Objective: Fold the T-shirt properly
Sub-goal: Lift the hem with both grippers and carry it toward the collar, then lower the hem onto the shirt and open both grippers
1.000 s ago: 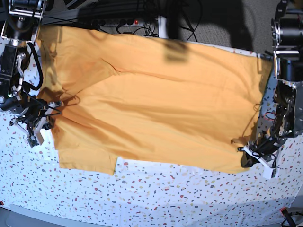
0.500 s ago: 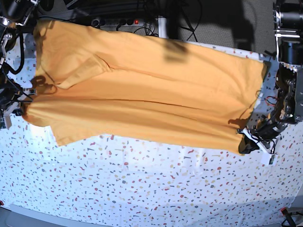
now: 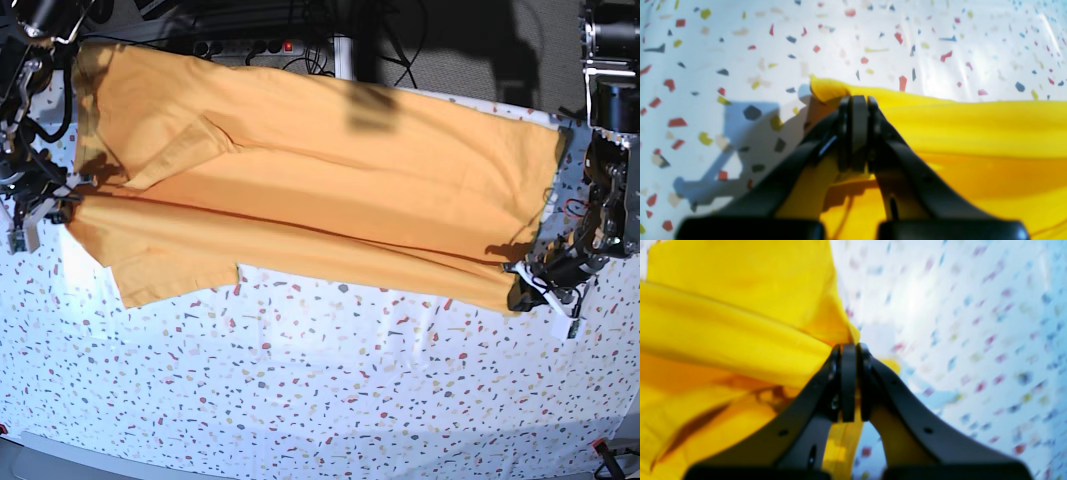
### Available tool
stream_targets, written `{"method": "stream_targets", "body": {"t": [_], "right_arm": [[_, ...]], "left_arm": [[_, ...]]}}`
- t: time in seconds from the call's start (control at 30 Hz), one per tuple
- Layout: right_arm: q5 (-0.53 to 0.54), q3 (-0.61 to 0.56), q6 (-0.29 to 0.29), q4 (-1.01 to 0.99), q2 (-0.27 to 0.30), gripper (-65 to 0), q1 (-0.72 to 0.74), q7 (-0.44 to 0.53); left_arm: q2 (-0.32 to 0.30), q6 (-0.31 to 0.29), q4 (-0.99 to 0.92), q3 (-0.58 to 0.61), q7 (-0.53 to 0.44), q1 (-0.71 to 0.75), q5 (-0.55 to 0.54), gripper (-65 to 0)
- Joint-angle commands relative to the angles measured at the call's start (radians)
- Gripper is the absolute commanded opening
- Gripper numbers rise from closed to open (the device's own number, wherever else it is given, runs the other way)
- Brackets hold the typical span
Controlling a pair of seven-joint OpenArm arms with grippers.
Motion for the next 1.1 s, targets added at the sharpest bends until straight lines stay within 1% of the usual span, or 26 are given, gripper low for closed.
{"method": "stream_targets", "body": {"t": [0.0,0.1,0.17,0.3,0.4,0.47,0.57,0.67,0.8,0.9,1.0,1.07], "right_arm": [[0.005,0.008,0.001,0.019,0.013,-65.0,-0.002,0.013],[0.005,0.008,-0.003,0.019,-0.007,-65.0,-0.038,-0.002],[-0.005,0.008,-0.031,0.019,-0.021,-65.0,-0.057,-0.003],[-0.029,0.010,-0.051,0.019,-0.040,-65.0,-0.072,-0.013],[-0.028,0.012,-0.054,0.019,-0.039,-65.0,-0.072,-0.014],[-0.028,0.018,-0.069,0.019,-0.039,-65.0,-0.072,-0.015],[-0.027,0.042,-0.070,0.021,-0.039,-65.0,-0.072,-0.014],[-0.026,0.077,-0.070,0.032,-0.039,-65.0,-0.072,-0.017],[0.015,0.109,-0.068,0.067,-0.039,-65.0,-0.072,-0.024],[0.058,0.110,-0.065,0.093,-0.039,-65.0,-0.072,-0.053],[0.066,0.111,-0.042,0.109,-0.039,-65.0,-0.072,-0.098],[0.066,0.111,-0.042,0.112,-0.039,-65.0,-0.072,-0.126]], "left_arm": [[-0.019,-0.015,0.022,-0.008,-0.004,-0.025,-0.030,-65.0],[-0.019,-0.044,0.033,-0.008,0.063,-0.025,-0.088,-65.0],[-0.019,-0.053,0.057,-0.008,0.132,-0.025,-0.118,-65.0],[-0.020,-0.053,0.147,-0.008,0.298,-0.026,-0.123,-65.0],[-0.020,-0.053,0.216,-0.008,0.375,-0.026,-0.117,-65.0],[-0.020,-0.052,0.250,-0.008,0.396,-0.026,-0.091,-65.0],[-0.024,-0.052,0.276,-0.008,0.397,-0.026,-0.050,-65.0],[-0.042,-0.051,0.279,-0.008,0.398,-0.026,-0.050,-65.0],[-0.060,-0.051,0.279,-0.008,0.414,-0.025,-0.053,-65.0],[-0.064,-0.048,0.279,-0.008,0.426,-0.025,-0.092,-65.0],[-0.064,-0.049,0.279,-0.008,0.477,-0.025,-0.159,-65.0],[-0.064,-0.049,0.279,-0.008,0.514,-0.025,-0.173,-65.0]]}}
